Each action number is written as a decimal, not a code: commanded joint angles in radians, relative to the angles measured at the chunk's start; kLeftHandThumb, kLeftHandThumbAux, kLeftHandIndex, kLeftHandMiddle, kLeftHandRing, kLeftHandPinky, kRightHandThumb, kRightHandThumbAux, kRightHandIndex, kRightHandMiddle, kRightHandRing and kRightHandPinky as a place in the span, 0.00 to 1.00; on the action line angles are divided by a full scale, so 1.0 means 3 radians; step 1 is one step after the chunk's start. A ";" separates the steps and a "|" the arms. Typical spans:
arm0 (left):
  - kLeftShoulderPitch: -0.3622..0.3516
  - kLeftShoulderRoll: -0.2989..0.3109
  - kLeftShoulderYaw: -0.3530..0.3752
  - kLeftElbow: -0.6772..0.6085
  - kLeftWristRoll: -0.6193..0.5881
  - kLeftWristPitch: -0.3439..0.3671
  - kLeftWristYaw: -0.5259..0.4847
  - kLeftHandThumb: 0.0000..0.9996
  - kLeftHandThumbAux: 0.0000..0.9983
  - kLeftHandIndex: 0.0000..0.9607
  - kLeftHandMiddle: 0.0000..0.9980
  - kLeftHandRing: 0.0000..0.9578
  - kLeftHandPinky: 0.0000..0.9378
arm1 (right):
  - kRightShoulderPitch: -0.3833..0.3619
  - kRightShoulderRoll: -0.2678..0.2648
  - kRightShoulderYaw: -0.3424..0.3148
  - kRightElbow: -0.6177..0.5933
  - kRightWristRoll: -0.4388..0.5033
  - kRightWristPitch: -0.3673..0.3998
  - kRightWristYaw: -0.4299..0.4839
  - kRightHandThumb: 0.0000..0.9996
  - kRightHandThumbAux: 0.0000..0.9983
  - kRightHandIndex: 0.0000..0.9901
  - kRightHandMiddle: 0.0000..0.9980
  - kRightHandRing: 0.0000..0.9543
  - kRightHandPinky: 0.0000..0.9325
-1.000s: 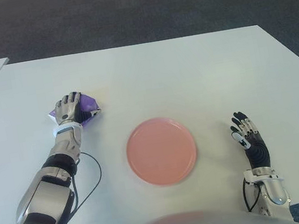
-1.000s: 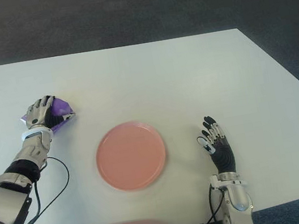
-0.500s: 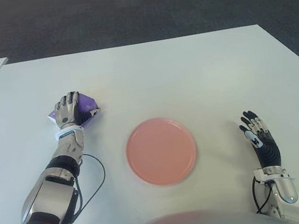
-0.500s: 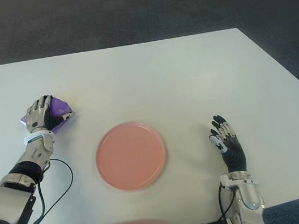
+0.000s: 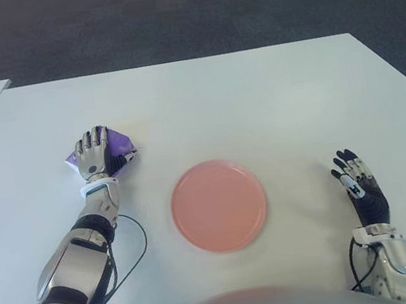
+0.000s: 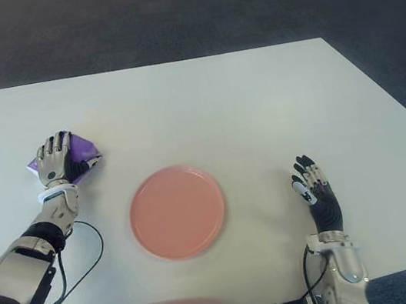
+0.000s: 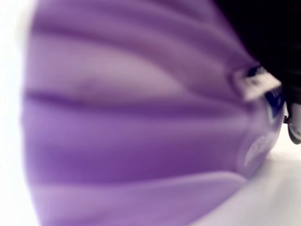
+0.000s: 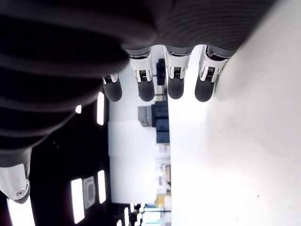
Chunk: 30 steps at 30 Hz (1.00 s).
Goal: Put the tissue paper into the plate.
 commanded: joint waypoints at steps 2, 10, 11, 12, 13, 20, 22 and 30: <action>0.0381 -0.0175 -0.0103 0.0271 -0.0013 0.0056 -0.0266 0.19 0.41 0.03 0.00 0.00 0.04 | 0.0117 -0.0007 -0.0099 -0.0245 0.0215 0.0307 -0.0018 0.10 0.58 0.02 0.04 0.01 0.00; 0.0537 -0.0242 -0.0124 0.0264 -0.0042 0.0052 -0.0303 0.21 0.42 0.05 0.00 0.00 0.07 | 0.0047 -0.0005 -0.0149 -0.0237 0.0299 0.0399 -0.0008 0.17 0.59 0.04 0.07 0.02 0.00; 0.0551 -0.0248 -0.0125 0.0260 -0.0047 0.0049 -0.0322 0.21 0.42 0.06 0.01 0.00 0.07 | 0.0054 -0.0018 -0.0166 -0.0238 0.0307 0.0389 0.0011 0.17 0.59 0.04 0.07 0.02 0.00; 0.0562 -0.0255 -0.0125 0.0255 -0.0050 0.0049 -0.0333 0.22 0.43 0.06 0.01 0.01 0.07 | 0.0060 -0.0030 -0.0181 -0.0239 0.0315 0.0384 0.0028 0.18 0.58 0.04 0.06 0.02 0.00; 0.0571 -0.0257 -0.0123 0.0254 -0.0057 0.0042 -0.0355 0.22 0.43 0.06 0.01 0.01 0.08 | 0.0063 -0.0040 -0.0192 -0.0237 0.0317 0.0376 0.0043 0.18 0.58 0.04 0.06 0.02 0.00; 0.0628 -0.0286 -0.0114 0.0244 -0.0083 0.0026 -0.0418 0.22 0.43 0.08 0.04 0.04 0.11 | 0.0078 -0.0093 -0.0295 -0.0239 0.0369 0.0369 0.0124 0.17 0.57 0.05 0.07 0.02 0.00; 0.0644 -0.0299 -0.0108 0.0238 -0.0094 0.0029 -0.0439 0.22 0.43 0.09 0.04 0.04 0.11 | 0.0087 -0.0105 -0.0326 -0.0246 0.0386 0.0356 0.0148 0.17 0.57 0.05 0.07 0.02 0.00; 0.0704 -0.0365 -0.0034 0.0236 -0.0192 0.0053 -0.0575 0.21 0.44 0.08 0.08 0.09 0.16 | 0.0146 -0.0153 -0.0435 -0.0331 0.0447 0.0381 0.0221 0.17 0.57 0.05 0.07 0.03 0.00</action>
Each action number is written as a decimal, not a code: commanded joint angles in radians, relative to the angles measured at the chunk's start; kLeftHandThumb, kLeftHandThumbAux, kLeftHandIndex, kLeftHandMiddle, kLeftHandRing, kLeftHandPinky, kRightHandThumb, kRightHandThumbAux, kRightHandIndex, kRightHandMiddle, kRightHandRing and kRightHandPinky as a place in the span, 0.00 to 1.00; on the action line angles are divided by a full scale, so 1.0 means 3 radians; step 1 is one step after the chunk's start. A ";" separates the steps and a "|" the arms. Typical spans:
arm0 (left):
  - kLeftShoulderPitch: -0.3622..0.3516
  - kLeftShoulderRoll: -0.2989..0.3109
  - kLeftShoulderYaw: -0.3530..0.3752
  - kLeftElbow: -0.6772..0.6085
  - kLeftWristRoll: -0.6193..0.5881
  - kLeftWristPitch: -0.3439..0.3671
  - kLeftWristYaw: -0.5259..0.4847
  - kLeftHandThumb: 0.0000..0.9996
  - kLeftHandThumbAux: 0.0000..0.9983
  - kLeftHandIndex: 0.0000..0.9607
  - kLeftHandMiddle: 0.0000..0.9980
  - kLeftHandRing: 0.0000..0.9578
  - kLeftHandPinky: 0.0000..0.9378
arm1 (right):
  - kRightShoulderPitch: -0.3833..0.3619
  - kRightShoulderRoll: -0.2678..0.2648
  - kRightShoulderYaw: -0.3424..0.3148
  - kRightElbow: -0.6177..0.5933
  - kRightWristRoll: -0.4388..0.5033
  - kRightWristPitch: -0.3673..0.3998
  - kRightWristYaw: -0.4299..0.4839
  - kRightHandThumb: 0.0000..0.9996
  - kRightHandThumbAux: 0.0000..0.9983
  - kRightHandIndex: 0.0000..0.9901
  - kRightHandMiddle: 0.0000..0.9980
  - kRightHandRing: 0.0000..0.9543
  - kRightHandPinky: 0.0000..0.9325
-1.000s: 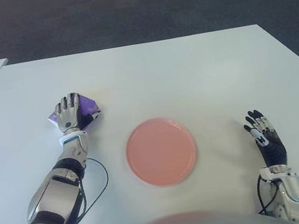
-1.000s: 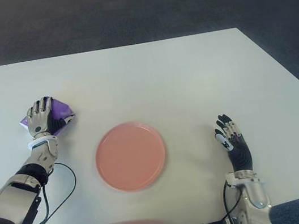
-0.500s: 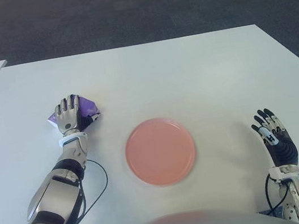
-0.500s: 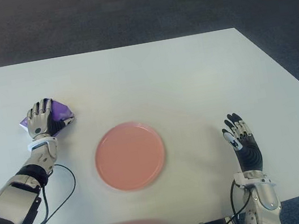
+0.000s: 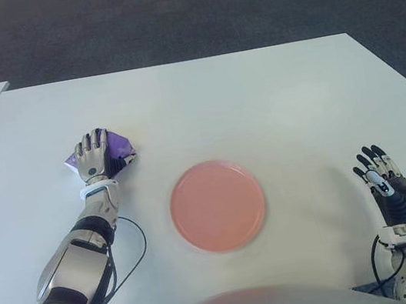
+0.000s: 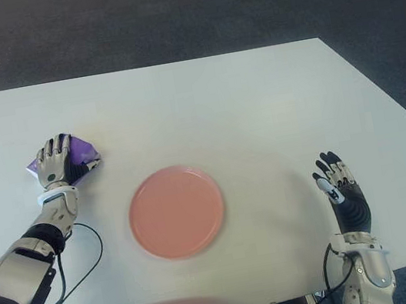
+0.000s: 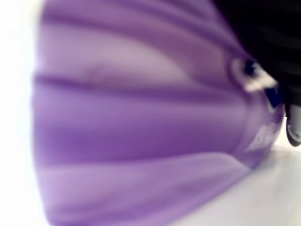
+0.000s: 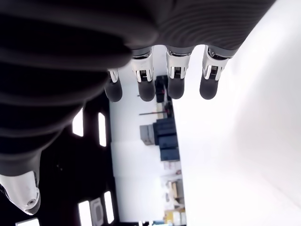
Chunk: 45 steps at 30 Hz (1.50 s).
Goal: Put the tissue paper into the plate.
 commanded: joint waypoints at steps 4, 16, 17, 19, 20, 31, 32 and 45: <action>0.0698 -0.0395 0.0015 0.0215 -0.0213 0.0063 -0.0596 0.21 0.44 0.08 0.09 0.11 0.17 | 0.0100 -0.0079 -0.0138 -0.0118 0.0147 0.0122 0.0104 0.17 0.58 0.05 0.08 0.03 0.00; 0.0794 -0.0479 0.0118 0.0212 -0.0255 0.0087 -0.0507 0.30 0.49 0.17 0.23 0.27 0.34 | 0.0196 -0.0116 -0.0260 -0.0225 0.0253 0.0155 0.0170 0.19 0.60 0.06 0.08 0.04 0.04; 0.0814 -0.0474 0.0119 0.0243 -0.0241 0.0067 -0.0449 0.36 0.50 0.21 0.29 0.33 0.40 | 0.0205 -0.0119 -0.0277 -0.0234 0.0259 0.0149 0.0172 0.20 0.60 0.07 0.08 0.05 0.05; 0.0843 -0.0442 0.0119 0.0328 -0.0203 0.0018 -0.0368 0.53 0.60 0.32 0.41 0.45 0.53 | 0.0217 -0.0122 -0.0303 -0.0255 0.0261 0.0143 0.0170 0.20 0.60 0.07 0.09 0.06 0.07; 0.0858 -0.0423 0.0116 0.0381 -0.0180 -0.0015 -0.0322 0.64 0.62 0.35 0.45 0.52 0.60 | 0.0223 -0.0124 -0.0314 -0.0273 0.0255 0.0146 0.0157 0.21 0.60 0.08 0.10 0.07 0.09; 0.0925 -0.0533 0.0276 0.0356 -0.0252 -0.0364 0.0153 0.97 0.66 0.43 0.49 0.57 0.48 | 0.0251 -0.0122 -0.0379 -0.0367 0.0217 0.0171 0.0118 0.24 0.60 0.10 0.10 0.07 0.07; 0.0926 -0.0536 0.0282 0.0357 -0.0249 -0.0377 0.0168 0.98 0.66 0.43 0.50 0.55 0.46 | 0.0251 -0.0122 -0.0380 -0.0370 0.0216 0.0173 0.0119 0.24 0.60 0.10 0.10 0.07 0.07; 0.0907 -0.0533 0.0333 0.0337 -0.0230 -0.0522 0.0322 0.96 0.65 0.43 0.52 0.52 0.14 | 0.0232 -0.0126 -0.0352 -0.0434 0.0182 0.0268 0.0081 0.24 0.60 0.09 0.09 0.07 0.09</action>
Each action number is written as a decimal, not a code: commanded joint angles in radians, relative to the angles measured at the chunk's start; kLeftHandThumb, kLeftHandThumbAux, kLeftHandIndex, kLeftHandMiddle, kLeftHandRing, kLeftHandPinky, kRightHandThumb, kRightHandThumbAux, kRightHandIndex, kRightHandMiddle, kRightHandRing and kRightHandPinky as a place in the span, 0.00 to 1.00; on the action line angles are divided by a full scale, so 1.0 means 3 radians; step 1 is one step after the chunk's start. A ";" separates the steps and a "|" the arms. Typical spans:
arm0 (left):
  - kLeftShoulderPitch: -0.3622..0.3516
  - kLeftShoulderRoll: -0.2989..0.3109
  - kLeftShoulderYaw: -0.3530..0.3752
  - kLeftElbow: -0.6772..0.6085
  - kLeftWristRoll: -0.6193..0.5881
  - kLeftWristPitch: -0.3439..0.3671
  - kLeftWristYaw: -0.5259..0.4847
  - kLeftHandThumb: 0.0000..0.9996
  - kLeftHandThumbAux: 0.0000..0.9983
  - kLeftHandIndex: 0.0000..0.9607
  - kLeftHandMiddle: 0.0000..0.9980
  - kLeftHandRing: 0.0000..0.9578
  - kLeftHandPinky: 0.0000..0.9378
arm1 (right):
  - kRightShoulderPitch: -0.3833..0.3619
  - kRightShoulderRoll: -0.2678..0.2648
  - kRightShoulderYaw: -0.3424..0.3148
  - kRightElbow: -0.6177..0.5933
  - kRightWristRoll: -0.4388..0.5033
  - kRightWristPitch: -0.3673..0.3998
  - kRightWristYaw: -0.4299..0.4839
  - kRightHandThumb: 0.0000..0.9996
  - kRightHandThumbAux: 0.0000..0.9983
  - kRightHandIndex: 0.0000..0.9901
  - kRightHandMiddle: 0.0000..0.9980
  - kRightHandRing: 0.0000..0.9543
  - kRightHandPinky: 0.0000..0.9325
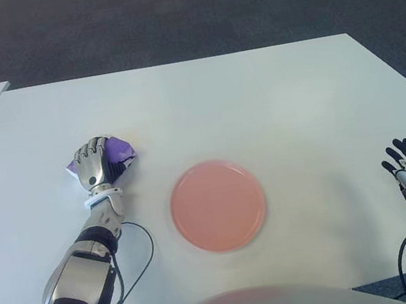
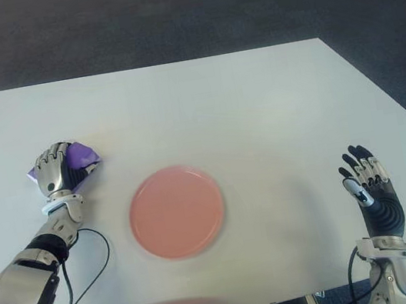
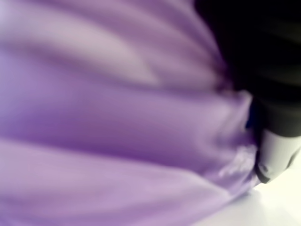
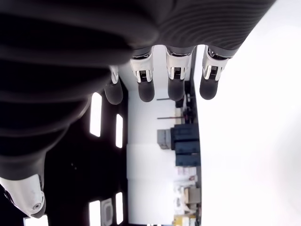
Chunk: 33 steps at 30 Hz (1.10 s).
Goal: Put the tissue paper into the plate.
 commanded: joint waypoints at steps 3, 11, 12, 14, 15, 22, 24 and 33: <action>0.0661 -0.0404 -0.0038 0.0407 -0.0134 -0.0059 -0.0239 0.96 0.65 0.43 0.52 0.52 0.13 | -0.0013 -0.0021 0.0000 -0.0021 0.0043 0.0197 -0.0034 0.24 0.60 0.10 0.10 0.08 0.10; 0.0647 -0.0376 -0.0091 0.0401 -0.0060 -0.0118 -0.0105 0.96 0.65 0.42 0.52 0.52 0.13 | -0.0035 0.0005 0.0024 -0.0007 -0.0017 0.0203 -0.0060 0.25 0.61 0.11 0.11 0.09 0.13; 0.0644 -0.0371 -0.0100 0.0402 -0.0050 -0.0121 -0.0094 0.96 0.65 0.42 0.52 0.52 0.14 | -0.0036 0.0006 0.0031 -0.0004 -0.0031 0.0205 -0.0066 0.25 0.61 0.11 0.11 0.10 0.14; 0.0638 -0.0360 -0.0117 0.0397 -0.0030 -0.0133 -0.0066 0.96 0.65 0.42 0.52 0.52 0.17 | -0.0040 0.0011 0.0036 0.0003 -0.0042 0.0199 -0.0072 0.26 0.61 0.11 0.11 0.11 0.15; 0.0629 -0.0356 -0.0132 0.0373 -0.0016 -0.0139 -0.0030 0.96 0.65 0.42 0.52 0.52 0.18 | -0.0042 0.0014 0.0037 0.0009 -0.0037 0.0192 -0.0067 0.26 0.61 0.12 0.11 0.11 0.16; 0.0546 -0.0260 -0.0221 0.0107 0.0069 -0.0092 0.0119 0.95 0.65 0.41 0.51 0.53 0.47 | -0.0056 0.0034 0.0060 0.0043 -0.0055 0.0173 -0.0073 0.26 0.61 0.12 0.12 0.12 0.15; 0.0518 -0.0210 -0.0234 0.0027 0.0087 -0.0091 0.0132 0.95 0.65 0.41 0.51 0.53 0.58 | -0.0062 0.0043 0.0071 0.0051 -0.0074 0.0159 -0.0080 0.25 0.61 0.11 0.12 0.12 0.15; 0.0545 0.0145 -0.0265 -0.0860 0.0151 -0.0043 -0.0047 0.95 0.65 0.40 0.51 0.55 0.80 | -0.0096 0.0080 0.0128 0.0135 -0.0112 0.0080 -0.0041 0.24 0.62 0.10 0.11 0.11 0.13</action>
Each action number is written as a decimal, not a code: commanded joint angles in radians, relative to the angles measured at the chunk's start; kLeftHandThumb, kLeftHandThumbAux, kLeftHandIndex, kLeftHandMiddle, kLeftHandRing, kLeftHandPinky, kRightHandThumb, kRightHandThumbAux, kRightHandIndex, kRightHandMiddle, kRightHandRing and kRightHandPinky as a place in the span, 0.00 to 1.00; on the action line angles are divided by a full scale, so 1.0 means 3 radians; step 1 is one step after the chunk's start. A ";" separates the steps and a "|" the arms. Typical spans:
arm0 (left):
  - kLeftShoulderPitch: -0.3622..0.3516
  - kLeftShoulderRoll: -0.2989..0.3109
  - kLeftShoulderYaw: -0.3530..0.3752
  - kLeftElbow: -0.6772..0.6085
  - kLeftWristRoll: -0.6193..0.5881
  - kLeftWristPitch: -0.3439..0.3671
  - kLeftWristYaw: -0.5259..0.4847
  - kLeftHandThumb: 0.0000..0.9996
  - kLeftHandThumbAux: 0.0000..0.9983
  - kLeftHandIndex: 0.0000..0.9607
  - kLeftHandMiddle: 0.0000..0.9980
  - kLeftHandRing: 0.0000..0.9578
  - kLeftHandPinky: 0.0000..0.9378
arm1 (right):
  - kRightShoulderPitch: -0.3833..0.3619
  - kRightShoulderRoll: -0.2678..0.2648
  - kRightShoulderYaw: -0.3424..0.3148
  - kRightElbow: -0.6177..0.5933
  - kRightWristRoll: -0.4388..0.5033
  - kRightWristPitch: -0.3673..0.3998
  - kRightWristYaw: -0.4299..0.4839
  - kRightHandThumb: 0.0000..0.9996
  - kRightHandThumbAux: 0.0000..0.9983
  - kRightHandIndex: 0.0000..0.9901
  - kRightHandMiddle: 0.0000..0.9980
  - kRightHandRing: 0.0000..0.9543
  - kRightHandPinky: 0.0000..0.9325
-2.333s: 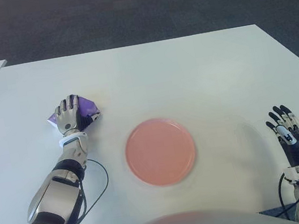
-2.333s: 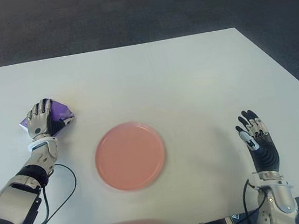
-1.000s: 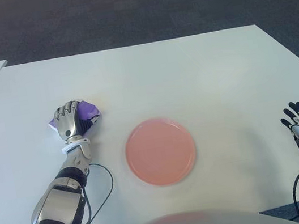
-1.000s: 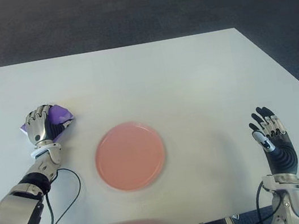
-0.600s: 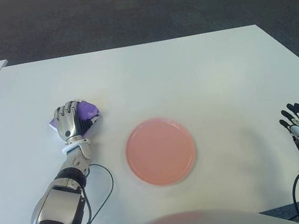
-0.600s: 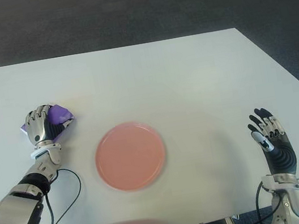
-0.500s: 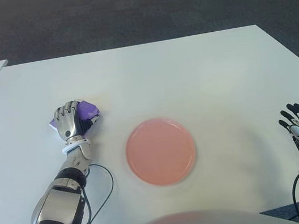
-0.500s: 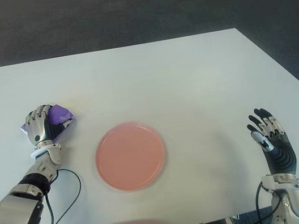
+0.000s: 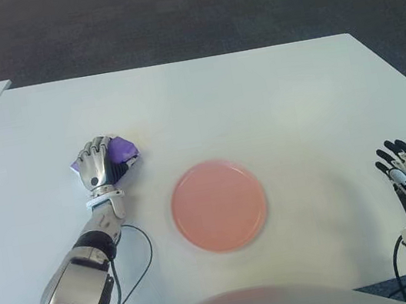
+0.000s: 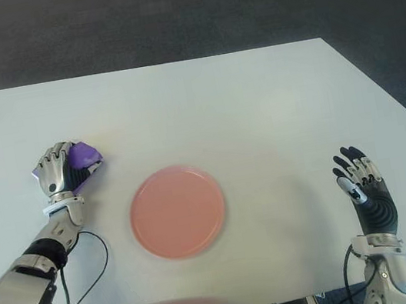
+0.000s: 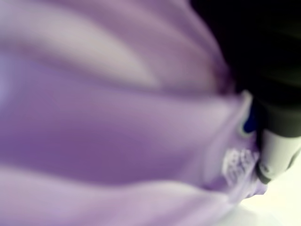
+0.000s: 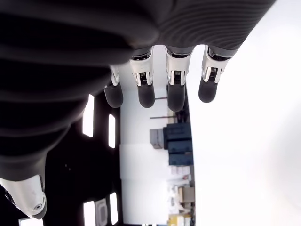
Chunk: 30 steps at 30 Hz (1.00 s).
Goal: Put the tissue paper into the plate.
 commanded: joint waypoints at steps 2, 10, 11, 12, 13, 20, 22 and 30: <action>0.0486 0.0167 -0.0074 -0.1019 0.0112 0.0150 -0.0423 0.95 0.65 0.40 0.51 0.55 0.82 | -0.0020 0.0068 0.0067 0.0138 -0.0066 -0.0056 0.0029 0.23 0.62 0.10 0.11 0.11 0.13; 0.0970 0.0389 0.0064 -0.2692 0.0246 0.0561 -0.1114 0.95 0.65 0.40 0.51 0.55 0.82 | -0.0074 0.0105 0.0137 0.0272 -0.0121 -0.0137 0.0032 0.20 0.62 0.09 0.09 0.08 0.09; 0.0998 0.0398 0.0072 -0.2787 0.0260 0.0583 -0.1159 0.95 0.65 0.40 0.51 0.55 0.83 | -0.0080 0.0107 0.0143 0.0283 -0.0122 -0.0140 0.0031 0.20 0.62 0.09 0.08 0.08 0.09; 0.1032 0.0403 0.0074 -0.2900 0.0286 0.0600 -0.1199 0.95 0.65 0.40 0.51 0.55 0.83 | -0.0093 0.0111 0.0148 0.0300 -0.0110 -0.0134 0.0031 0.19 0.62 0.09 0.08 0.07 0.09; 0.1059 0.0405 0.0078 -0.2980 0.0304 0.0618 -0.1232 0.95 0.65 0.40 0.51 0.55 0.83 | -0.0101 0.0115 0.0153 0.0312 -0.0103 -0.0132 0.0030 0.19 0.62 0.09 0.08 0.07 0.09; 0.1255 0.0411 0.0108 -0.3780 0.0509 0.0821 -0.1616 0.95 0.65 0.40 0.51 0.55 0.84 | -0.0158 0.0134 0.0185 0.0385 -0.0070 -0.0119 0.0039 0.19 0.63 0.08 0.09 0.07 0.09; 0.1278 0.0408 0.0111 -0.3987 0.0598 0.0892 -0.1743 0.95 0.65 0.40 0.51 0.55 0.84 | -0.0158 0.0133 0.0200 0.0395 -0.0073 -0.0121 0.0057 0.19 0.62 0.07 0.09 0.07 0.06; 0.1312 0.0391 0.0128 -0.4522 0.0916 0.1006 -0.2224 0.88 0.66 0.41 0.54 0.79 0.88 | -0.0118 0.0138 0.0264 0.0352 -0.0075 -0.0098 0.0105 0.19 0.61 0.05 0.08 0.04 0.00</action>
